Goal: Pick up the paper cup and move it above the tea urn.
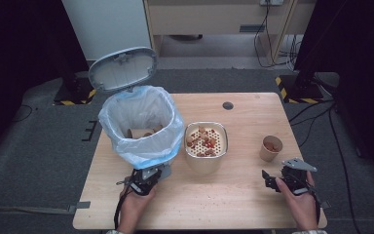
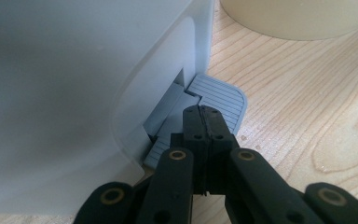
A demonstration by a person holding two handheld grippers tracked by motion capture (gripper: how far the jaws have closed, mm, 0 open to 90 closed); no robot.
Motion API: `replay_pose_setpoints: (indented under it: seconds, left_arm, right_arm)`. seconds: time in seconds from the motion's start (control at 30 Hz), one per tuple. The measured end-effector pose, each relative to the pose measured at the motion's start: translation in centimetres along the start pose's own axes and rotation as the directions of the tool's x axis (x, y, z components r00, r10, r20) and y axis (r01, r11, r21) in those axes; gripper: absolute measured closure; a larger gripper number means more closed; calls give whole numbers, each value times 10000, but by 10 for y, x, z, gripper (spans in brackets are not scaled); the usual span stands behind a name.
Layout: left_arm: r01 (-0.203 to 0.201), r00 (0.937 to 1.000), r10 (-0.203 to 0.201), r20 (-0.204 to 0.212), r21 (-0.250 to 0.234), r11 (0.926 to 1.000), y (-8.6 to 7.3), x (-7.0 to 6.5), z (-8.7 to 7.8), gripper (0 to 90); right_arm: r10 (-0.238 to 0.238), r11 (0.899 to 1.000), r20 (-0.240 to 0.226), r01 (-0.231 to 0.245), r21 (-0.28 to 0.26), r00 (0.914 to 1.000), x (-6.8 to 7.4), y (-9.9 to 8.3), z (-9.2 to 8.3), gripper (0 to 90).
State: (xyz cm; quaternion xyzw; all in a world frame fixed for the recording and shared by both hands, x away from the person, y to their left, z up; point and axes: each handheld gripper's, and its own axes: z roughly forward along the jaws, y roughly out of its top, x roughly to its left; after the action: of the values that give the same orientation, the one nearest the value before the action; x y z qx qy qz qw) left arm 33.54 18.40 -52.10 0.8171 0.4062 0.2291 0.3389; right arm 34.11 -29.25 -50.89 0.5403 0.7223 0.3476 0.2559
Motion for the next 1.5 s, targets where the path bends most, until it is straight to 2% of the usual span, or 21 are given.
replay_pose_setpoints:
  seconds: [0.3, 0.63, 0.9, 1.07, 1.37, 1.5]
  left_arm:
    - [25, 10000, -25, 1, -11, 10000, 0, 0, 0, 891]
    - [19, 10000, -19, 12, -10, 10000, 0, 0, 0, 891]
    - [23, 10000, -23, 17, -5, 10000, 0, 0, 0, 891]
    - [21, 10000, -21, 22, -3, 10000, 0, 1, 0, 891]
    - [22, 10000, -22, 28, -8, 10000, 0, 1, 0, 891]
    - [23, 10000, -23, 35, -10, 10000, 0, 1, 0, 891]
  right_arm:
    - [50, 9999, -27, -50, -89, 10000, -4, 2, 7, 51]
    - [229, 9985, -99, -233, -485, 9997, -10, 10, 15, 49]
    - [124, 9979, -23, -125, -634, 9999, -16, 21, 31, 46]
    - [372, 9971, -61, -375, -662, 9993, -21, 25, 40, 48]
    - [478, 9967, -138, -486, -654, 9988, -24, 32, 58, 71]
    - [698, 9946, -215, -712, -759, 9973, -28, 34, 66, 108]
